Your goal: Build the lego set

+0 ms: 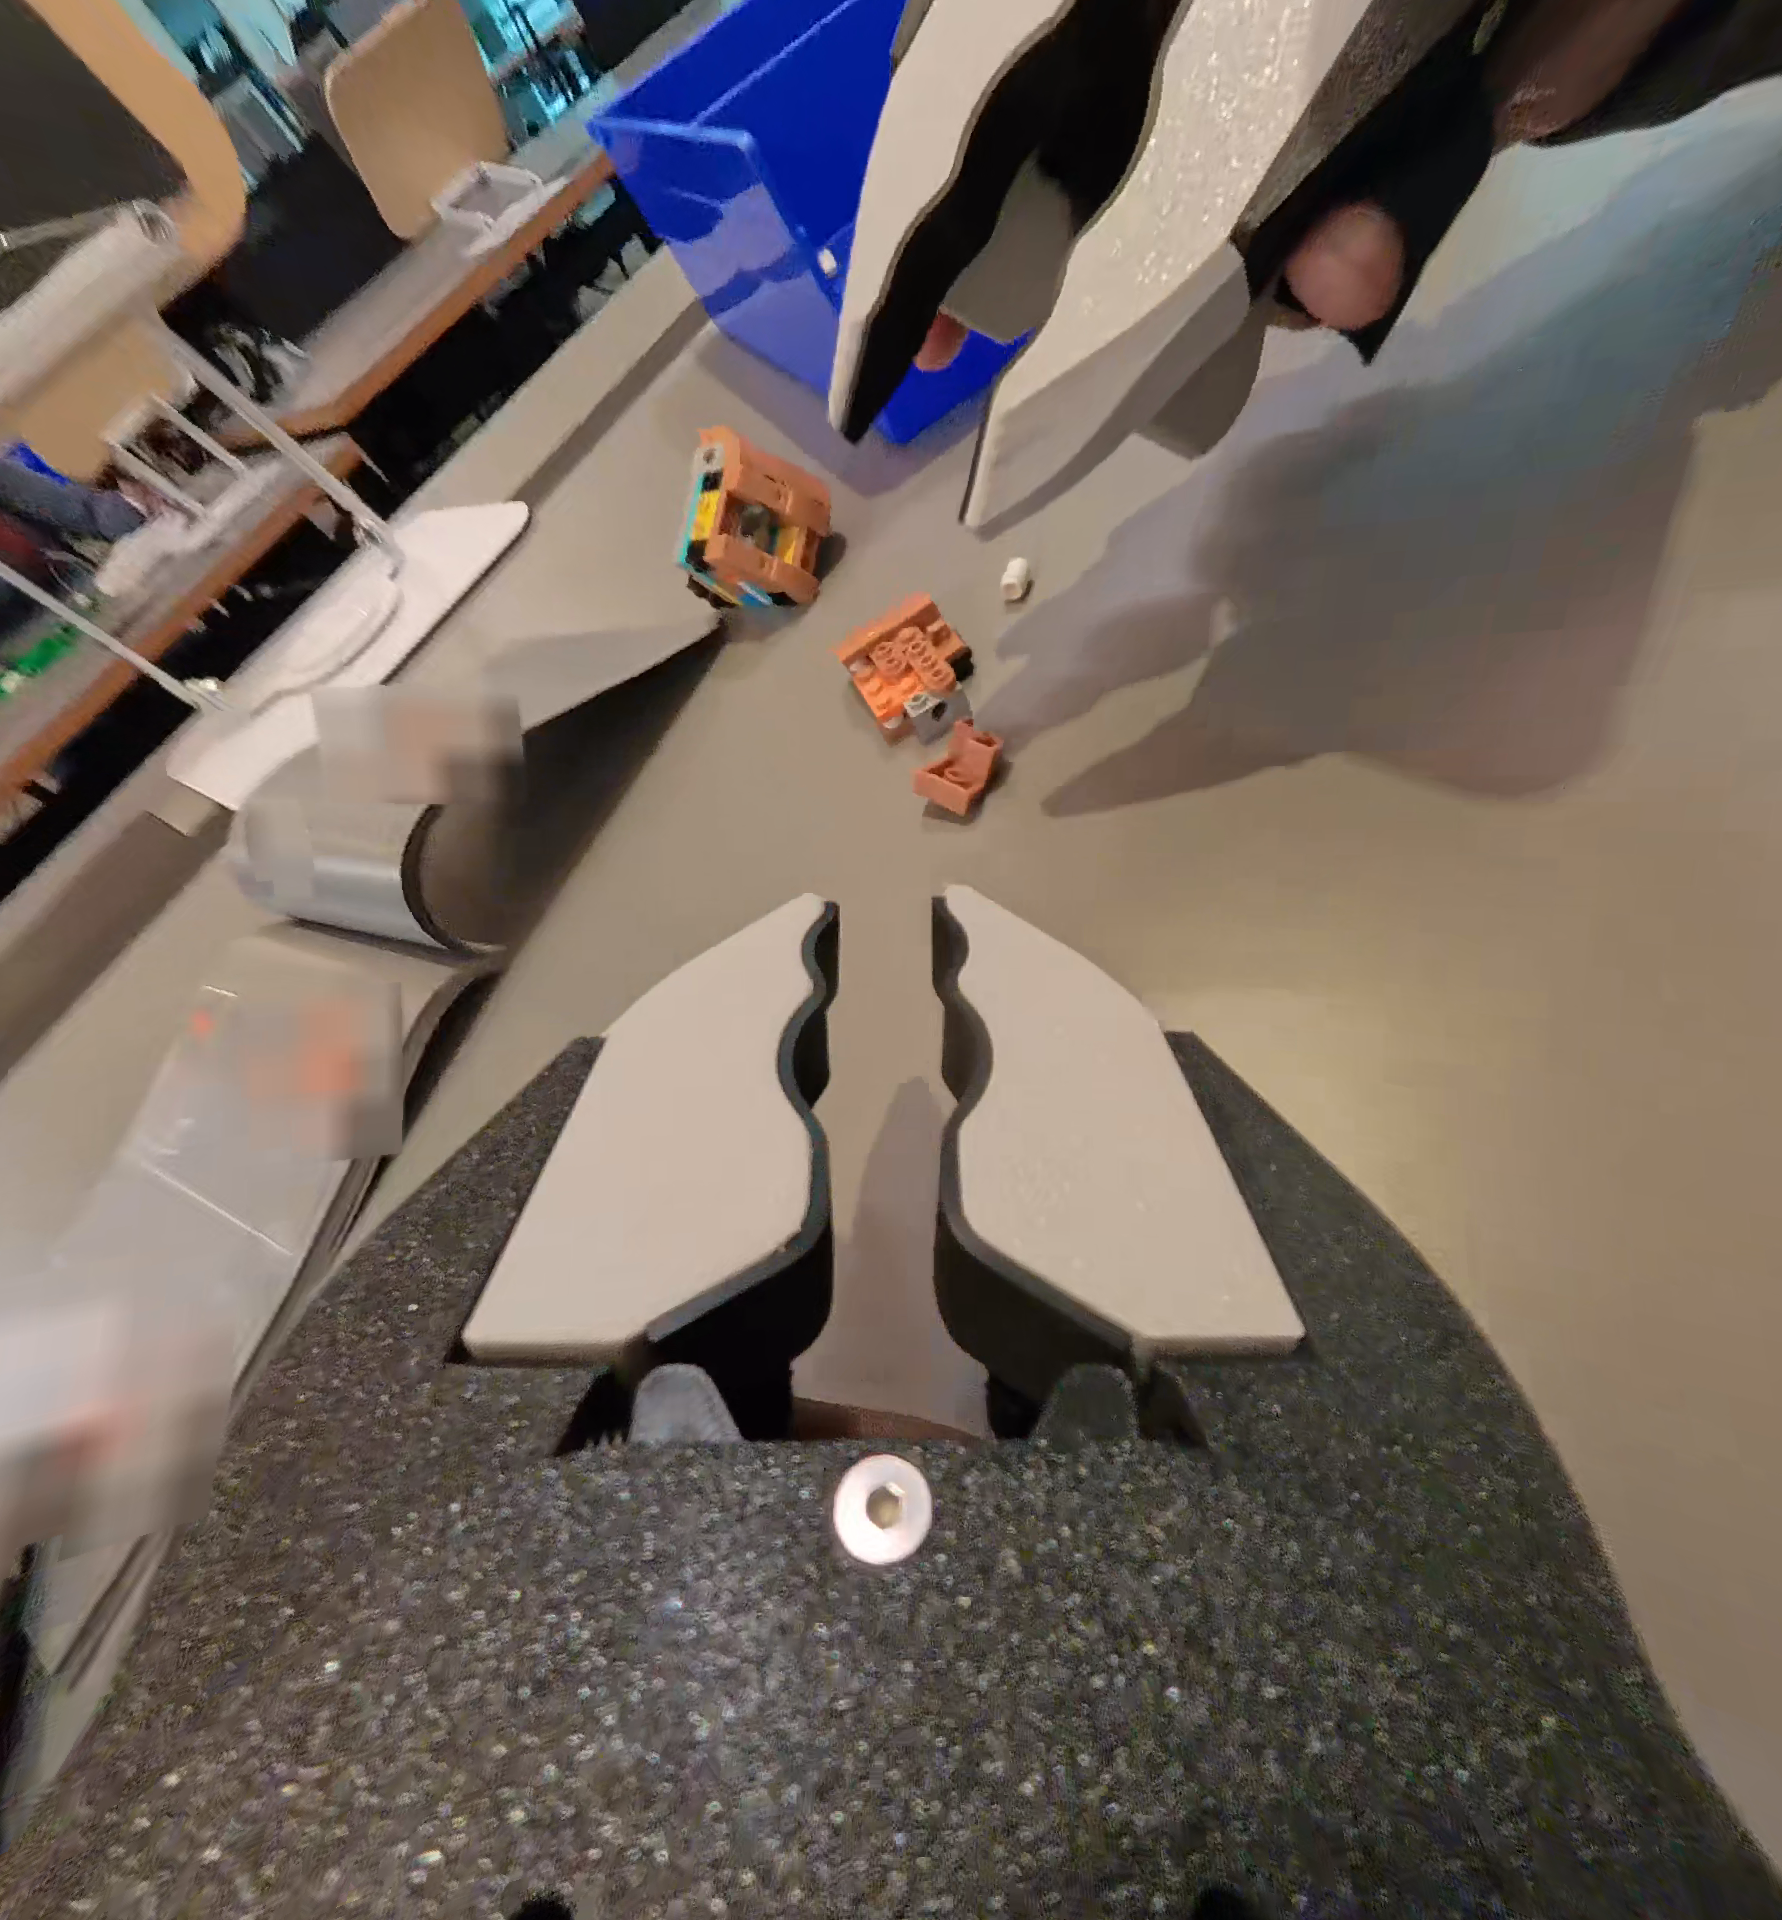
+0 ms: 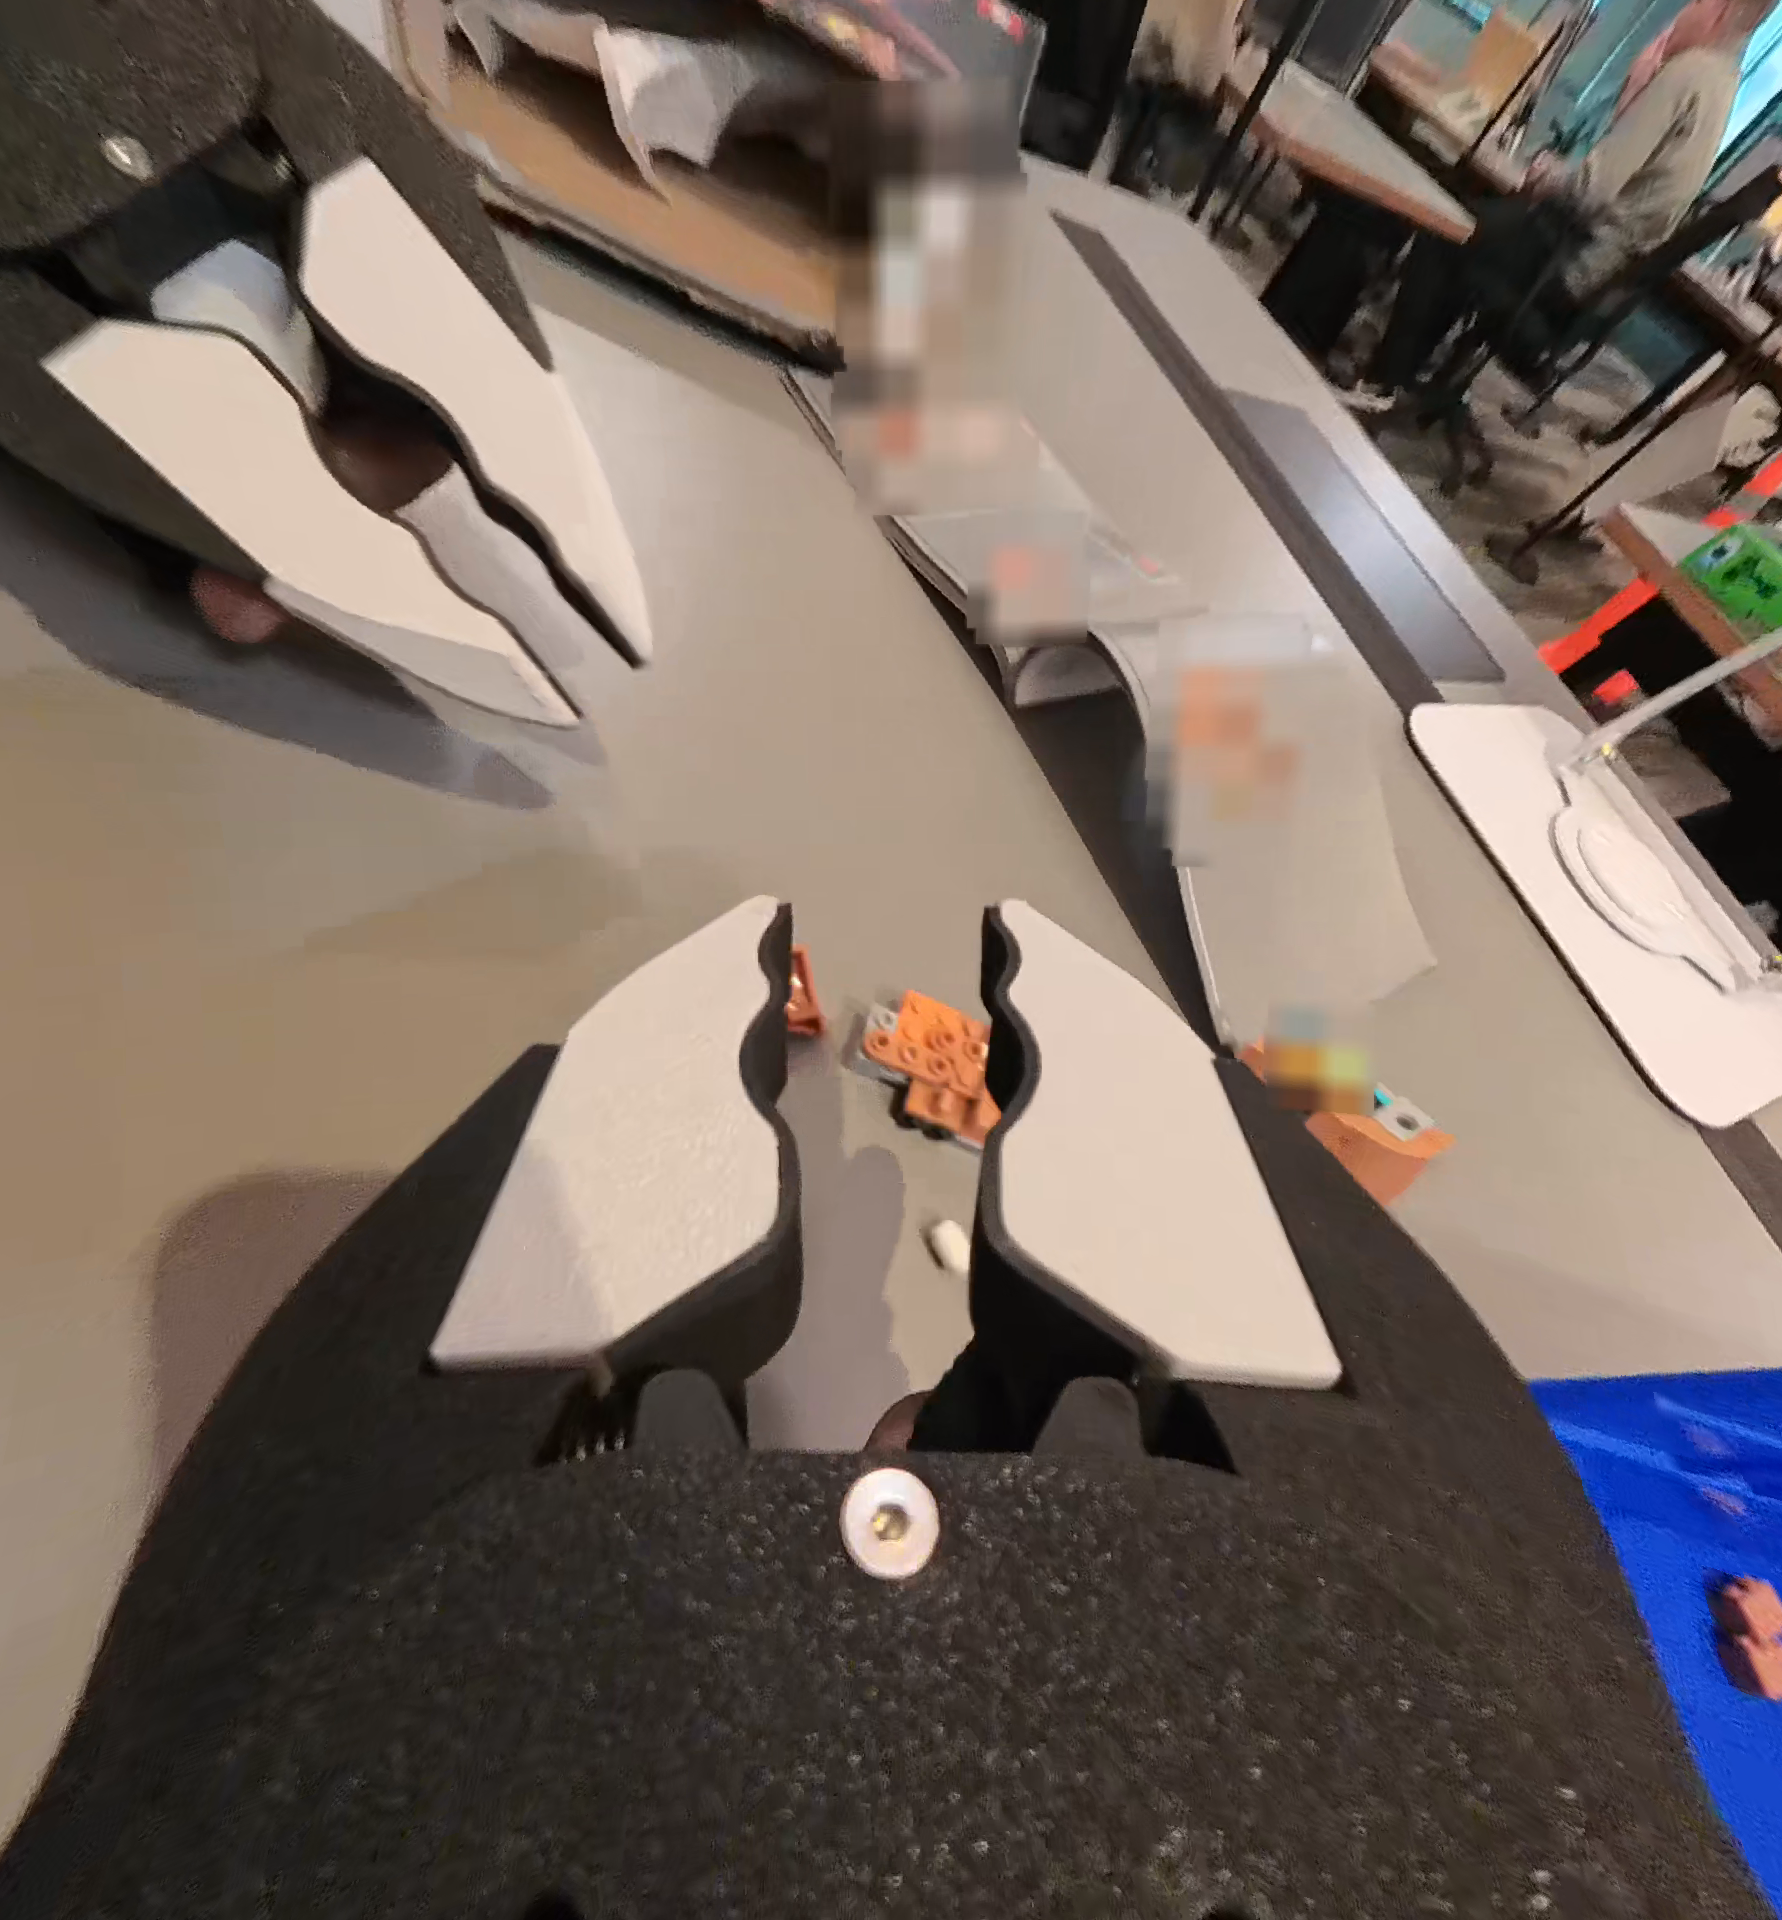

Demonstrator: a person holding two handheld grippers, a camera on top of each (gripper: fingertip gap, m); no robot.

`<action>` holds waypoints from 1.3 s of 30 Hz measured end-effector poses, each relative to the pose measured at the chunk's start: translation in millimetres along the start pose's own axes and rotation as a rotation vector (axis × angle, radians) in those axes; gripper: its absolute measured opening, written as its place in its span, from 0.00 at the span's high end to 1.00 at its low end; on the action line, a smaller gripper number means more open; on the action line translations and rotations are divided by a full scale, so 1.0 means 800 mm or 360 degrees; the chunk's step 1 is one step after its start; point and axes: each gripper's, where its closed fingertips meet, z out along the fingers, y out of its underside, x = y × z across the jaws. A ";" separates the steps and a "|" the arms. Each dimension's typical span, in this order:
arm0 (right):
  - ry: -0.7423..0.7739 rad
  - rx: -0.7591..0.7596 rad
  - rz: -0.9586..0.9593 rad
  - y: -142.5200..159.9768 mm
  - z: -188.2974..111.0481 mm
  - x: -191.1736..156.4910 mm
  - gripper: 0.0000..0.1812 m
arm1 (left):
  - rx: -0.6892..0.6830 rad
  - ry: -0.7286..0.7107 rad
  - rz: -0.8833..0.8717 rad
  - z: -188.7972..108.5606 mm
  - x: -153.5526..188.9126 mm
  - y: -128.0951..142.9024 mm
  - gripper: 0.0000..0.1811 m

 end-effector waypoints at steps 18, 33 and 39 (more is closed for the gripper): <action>-0.0449 -0.0337 0.0288 0.032 -0.018 0.012 0.74 | -0.0207 0.0073 -0.0465 -0.005 0.007 0.016 0.90; -0.0427 -0.0556 0.0018 0.018 0.026 -0.044 0.73 | -0.0204 0.0042 -0.0420 -0.023 0.034 0.012 0.90; -0.0410 -0.0749 -0.0013 0.044 0.052 -0.042 0.74 | -0.0200 0.0055 -0.0418 -0.023 0.035 0.012 0.90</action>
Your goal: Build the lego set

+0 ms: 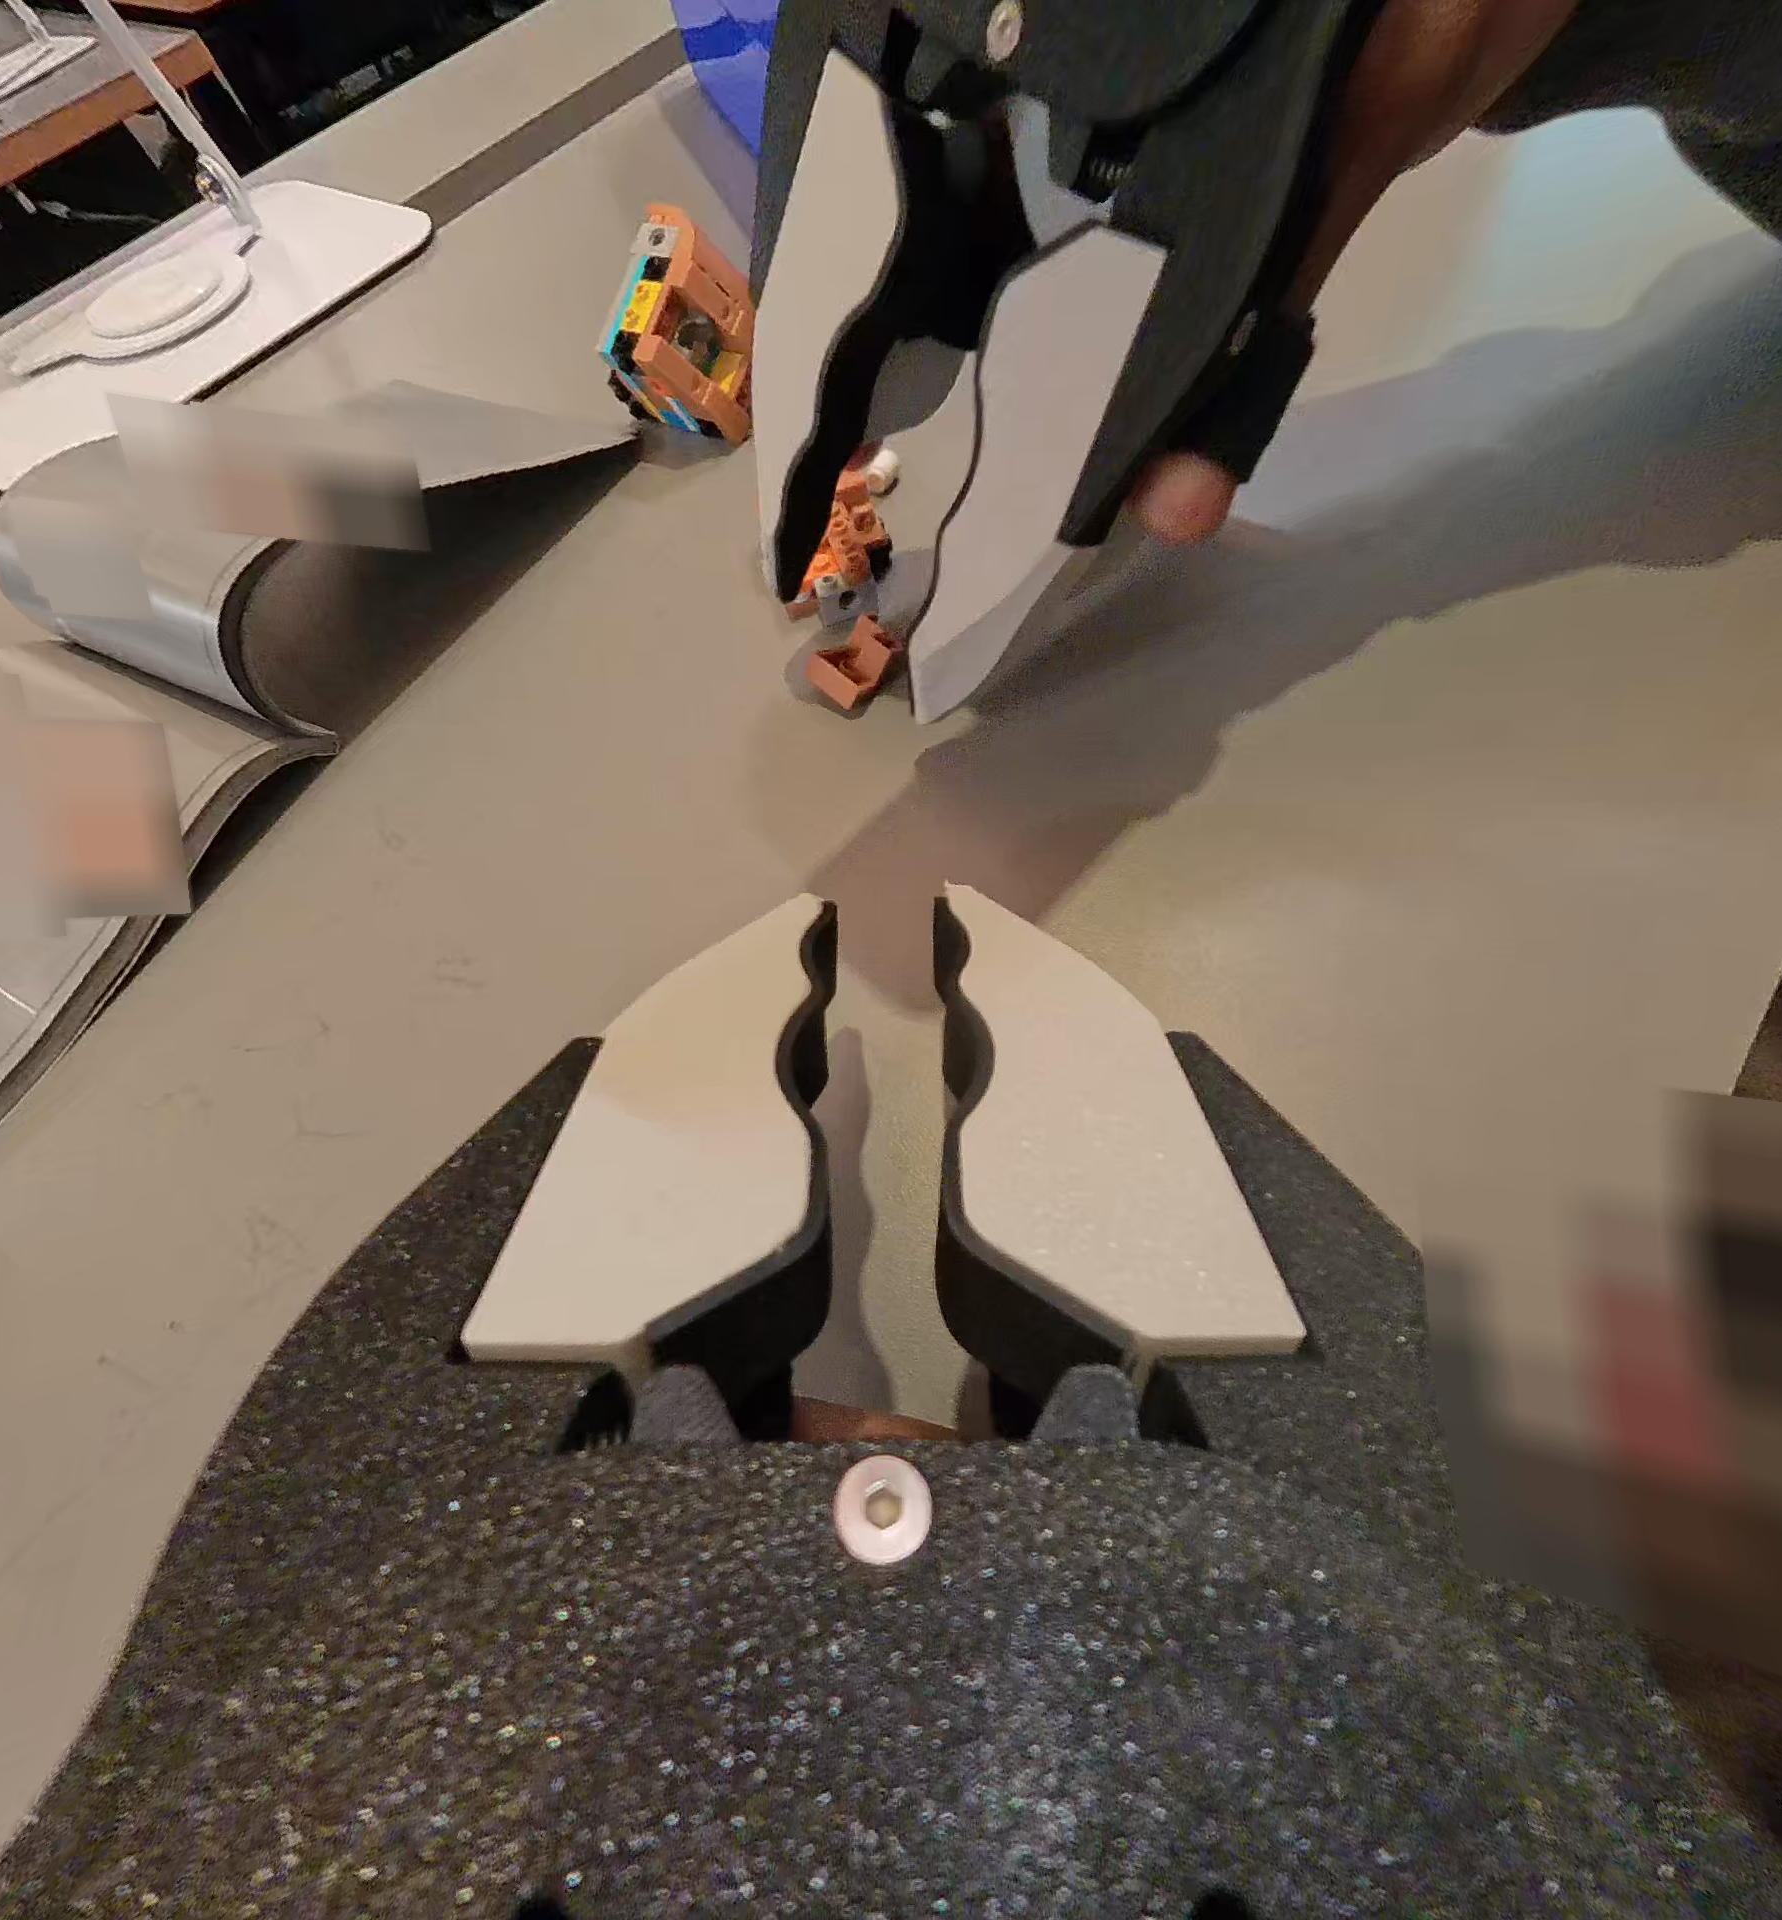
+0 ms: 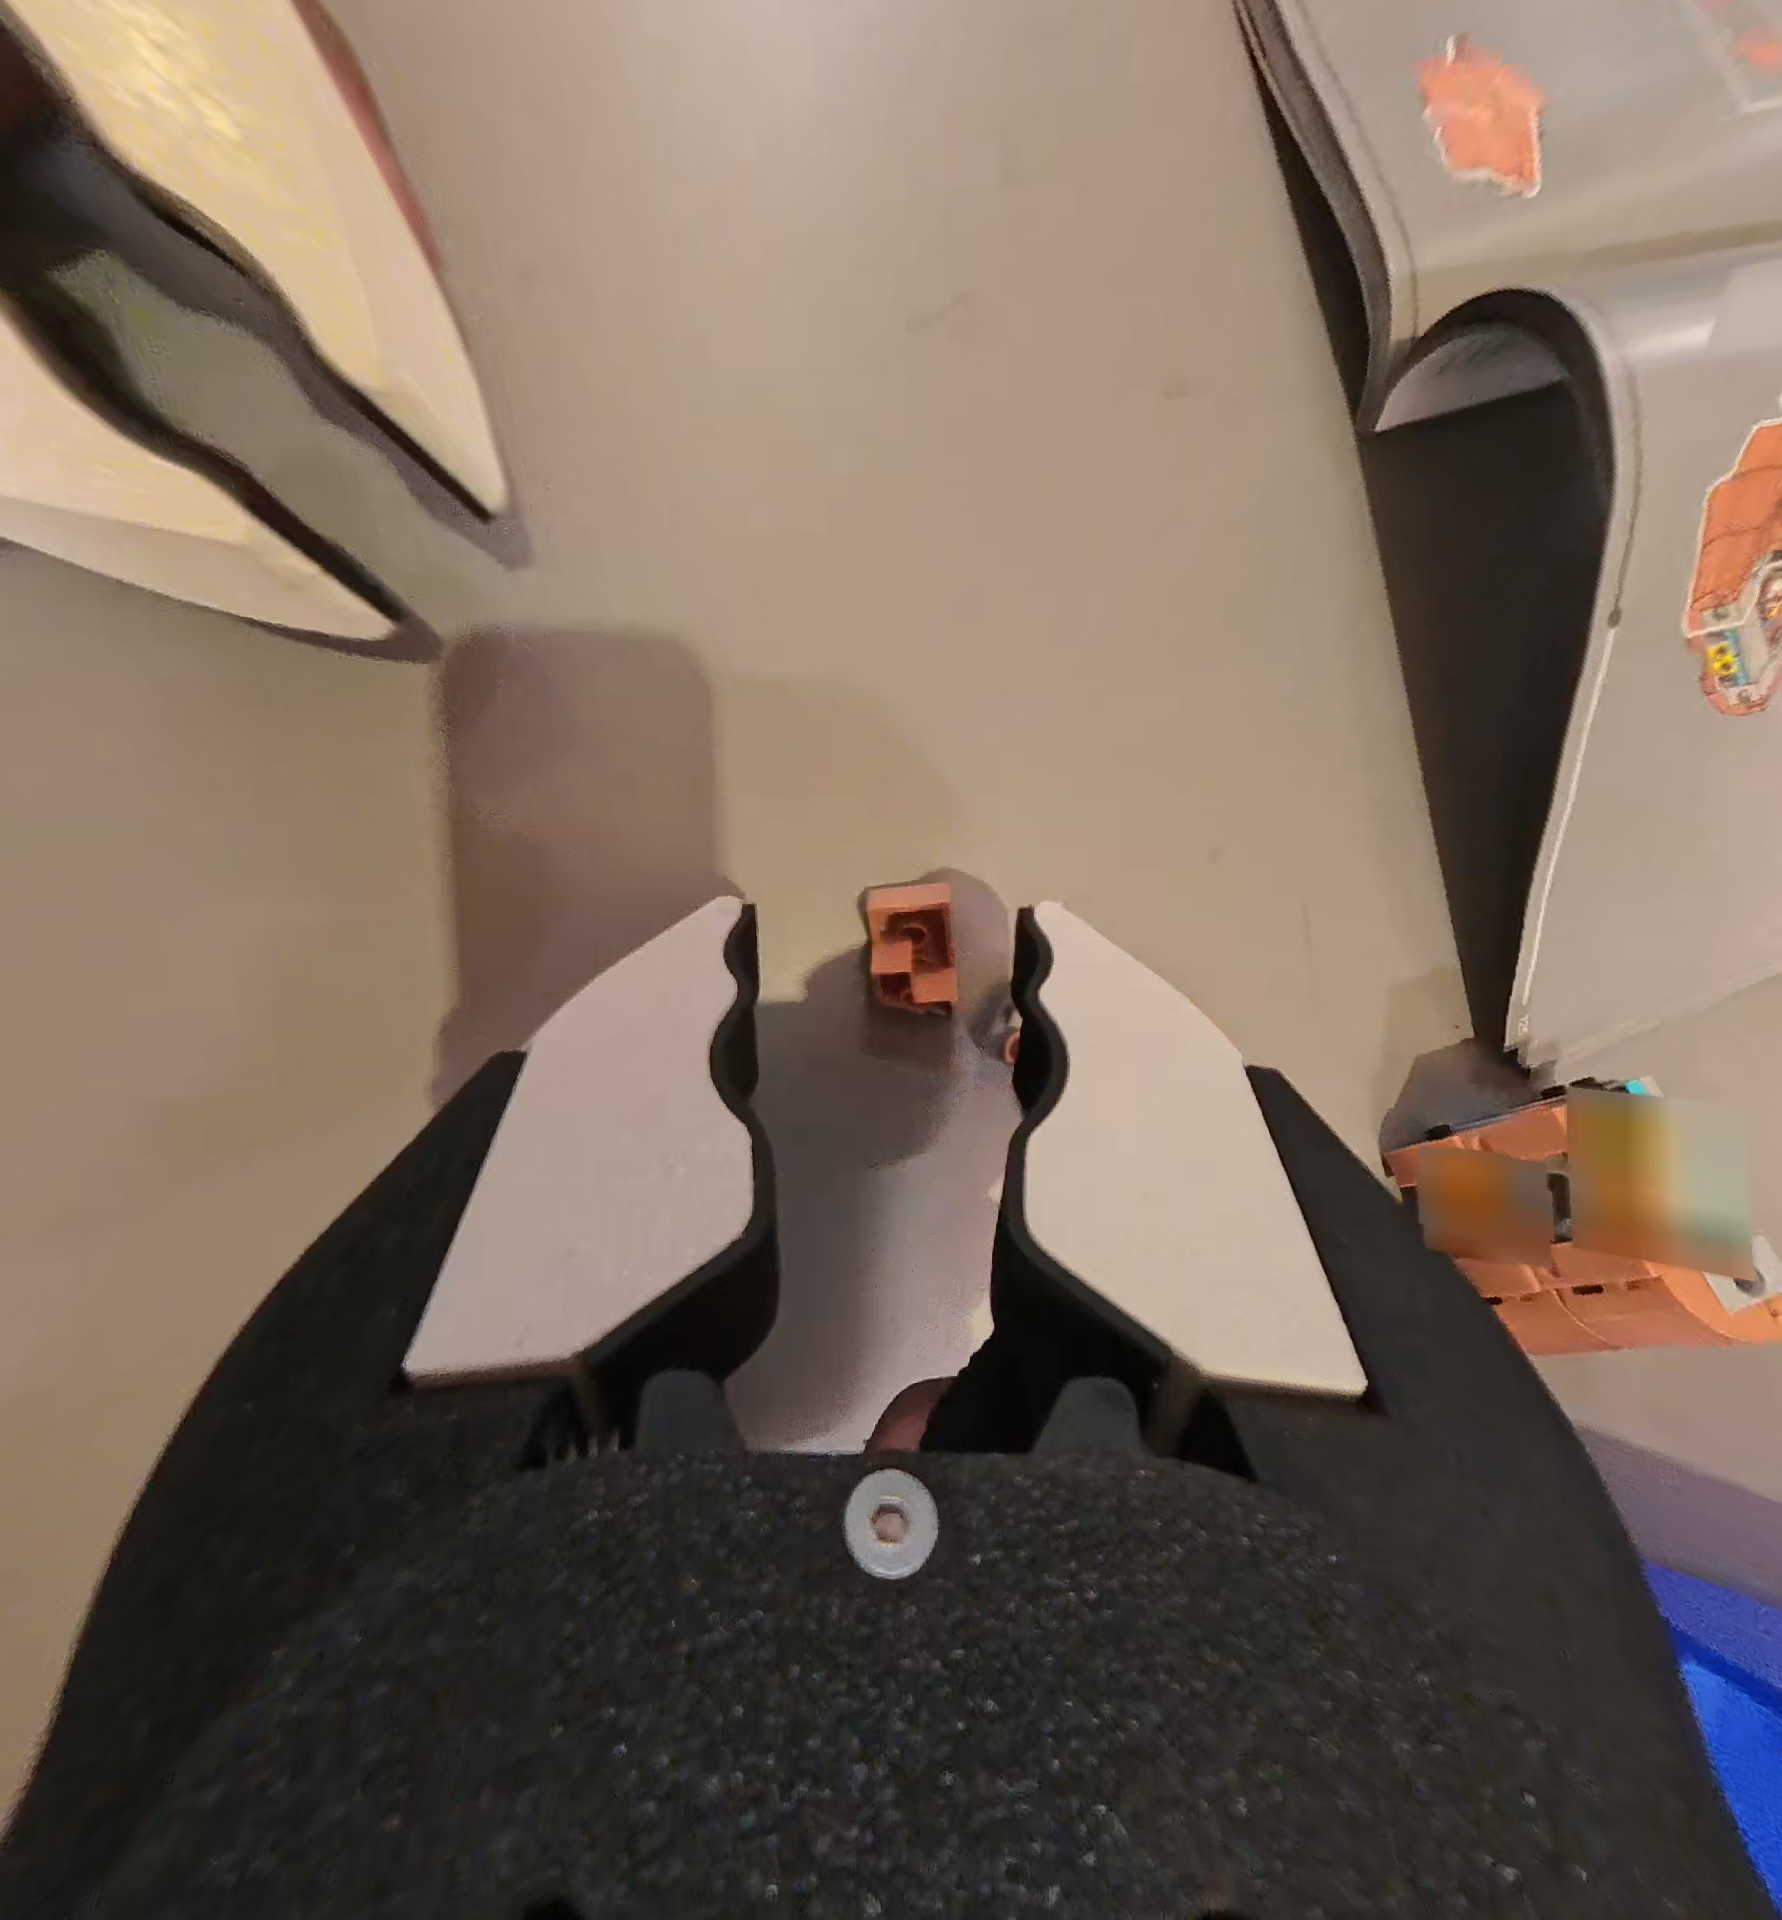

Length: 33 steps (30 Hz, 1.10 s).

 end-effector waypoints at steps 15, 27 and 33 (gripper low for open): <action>-0.0027 0.0556 0.0004 -0.045 -0.028 -0.005 0.91 | 0.0062 0.0227 -0.0014 0.008 -0.005 -0.016 0.87; -0.0742 0.2052 0.0699 -0.123 -0.161 -0.027 0.91 | 0.1023 0.0548 -0.0111 -0.037 -0.002 -0.139 0.82; -0.0788 0.2154 0.0667 -0.131 -0.163 -0.041 0.91 | 0.1157 0.0640 -0.0216 -0.044 0.008 -0.152 0.84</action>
